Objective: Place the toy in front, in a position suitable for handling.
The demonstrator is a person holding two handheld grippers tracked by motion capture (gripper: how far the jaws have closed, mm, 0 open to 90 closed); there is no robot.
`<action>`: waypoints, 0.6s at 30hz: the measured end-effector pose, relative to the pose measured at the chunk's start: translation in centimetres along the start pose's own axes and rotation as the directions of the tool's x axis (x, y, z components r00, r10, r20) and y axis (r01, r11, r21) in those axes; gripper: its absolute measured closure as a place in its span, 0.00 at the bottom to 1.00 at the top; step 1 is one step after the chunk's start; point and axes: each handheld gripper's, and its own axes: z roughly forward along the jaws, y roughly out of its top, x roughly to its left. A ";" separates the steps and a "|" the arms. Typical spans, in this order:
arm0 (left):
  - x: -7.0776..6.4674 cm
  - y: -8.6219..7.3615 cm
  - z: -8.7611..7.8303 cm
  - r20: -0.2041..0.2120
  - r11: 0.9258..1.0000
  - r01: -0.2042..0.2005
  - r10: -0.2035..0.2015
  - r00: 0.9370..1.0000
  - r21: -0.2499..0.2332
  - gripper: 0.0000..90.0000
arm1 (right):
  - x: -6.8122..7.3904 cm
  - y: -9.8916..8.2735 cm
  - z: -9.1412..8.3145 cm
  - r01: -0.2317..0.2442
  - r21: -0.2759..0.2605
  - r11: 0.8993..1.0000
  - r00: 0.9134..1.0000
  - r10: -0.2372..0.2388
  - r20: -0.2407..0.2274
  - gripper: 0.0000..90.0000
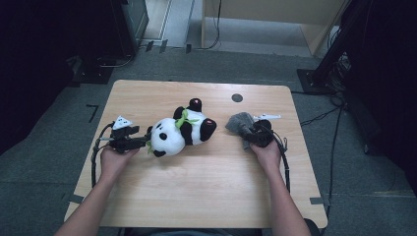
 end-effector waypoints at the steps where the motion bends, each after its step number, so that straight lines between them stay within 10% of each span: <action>1: 0.1 0.2 0.3 0.002 1.000 0.002 -0.002 1.000 -0.002 0.36 | 0.0 0.0 0.0 0.000 0.001 1.000 1.000 0.000 0.000 0.62; 10: 0.5 1.2 1.8 0.013 0.999 0.037 -0.037 0.999 -0.010 0.38 | 0.1 0.1 -0.1 0.010 0.000 1.000 1.000 -0.010 -0.002 0.61; 18: 0.0 1.8 -0.8 0.011 0.999 -0.010 0.011 1.000 -0.035 0.37 | 0.1 0.1 -0.3 0.009 0.009 1.000 1.000 -0.009 -0.002 0.61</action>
